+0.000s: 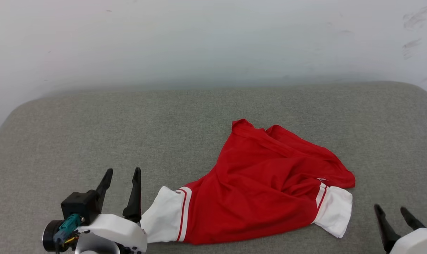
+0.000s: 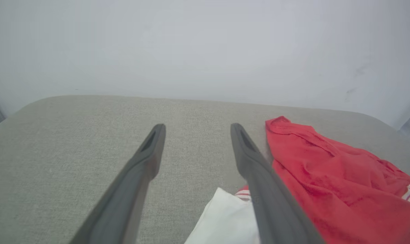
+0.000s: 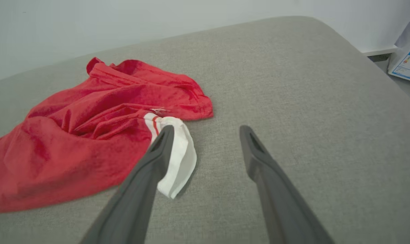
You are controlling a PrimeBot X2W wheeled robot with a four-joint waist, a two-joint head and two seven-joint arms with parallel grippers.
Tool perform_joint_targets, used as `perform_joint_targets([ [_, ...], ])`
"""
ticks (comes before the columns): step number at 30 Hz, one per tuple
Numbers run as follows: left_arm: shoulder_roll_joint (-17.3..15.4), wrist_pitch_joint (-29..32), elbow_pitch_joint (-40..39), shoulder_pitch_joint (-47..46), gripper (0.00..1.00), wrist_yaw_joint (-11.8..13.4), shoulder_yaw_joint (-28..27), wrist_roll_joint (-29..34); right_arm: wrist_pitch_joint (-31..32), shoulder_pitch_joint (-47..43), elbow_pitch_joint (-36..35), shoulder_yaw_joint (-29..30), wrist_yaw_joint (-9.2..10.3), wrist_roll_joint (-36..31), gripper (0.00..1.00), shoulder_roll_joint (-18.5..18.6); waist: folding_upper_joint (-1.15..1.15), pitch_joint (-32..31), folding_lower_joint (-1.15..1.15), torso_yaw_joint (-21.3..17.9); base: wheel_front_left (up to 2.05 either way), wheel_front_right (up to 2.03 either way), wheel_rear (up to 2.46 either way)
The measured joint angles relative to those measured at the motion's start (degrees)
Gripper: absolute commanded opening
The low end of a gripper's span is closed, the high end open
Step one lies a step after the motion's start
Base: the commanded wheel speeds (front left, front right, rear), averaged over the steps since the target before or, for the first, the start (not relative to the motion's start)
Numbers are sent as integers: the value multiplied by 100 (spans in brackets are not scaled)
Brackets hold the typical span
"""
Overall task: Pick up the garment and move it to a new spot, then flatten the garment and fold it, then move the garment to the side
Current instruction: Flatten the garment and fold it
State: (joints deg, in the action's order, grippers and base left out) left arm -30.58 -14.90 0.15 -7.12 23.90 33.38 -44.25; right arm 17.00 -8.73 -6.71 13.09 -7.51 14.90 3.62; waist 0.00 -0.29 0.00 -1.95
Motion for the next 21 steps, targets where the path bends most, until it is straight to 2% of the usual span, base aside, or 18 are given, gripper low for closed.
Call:
perform_joint_targets([
  [6,79,-9,-520,140,100,82,-379,503,1444,43,264,-130,0,301,100,446,0,171,0,109,0,0,0],
  [10,152,-9,-701,183,100,71,-493,681,2030,231,350,-374,0,488,100,646,0,347,1,225,0,0,0],
  [21,365,-16,-715,118,100,-163,-791,881,2295,825,1190,-789,0,632,100,838,0,940,1,559,0,0,0],
])
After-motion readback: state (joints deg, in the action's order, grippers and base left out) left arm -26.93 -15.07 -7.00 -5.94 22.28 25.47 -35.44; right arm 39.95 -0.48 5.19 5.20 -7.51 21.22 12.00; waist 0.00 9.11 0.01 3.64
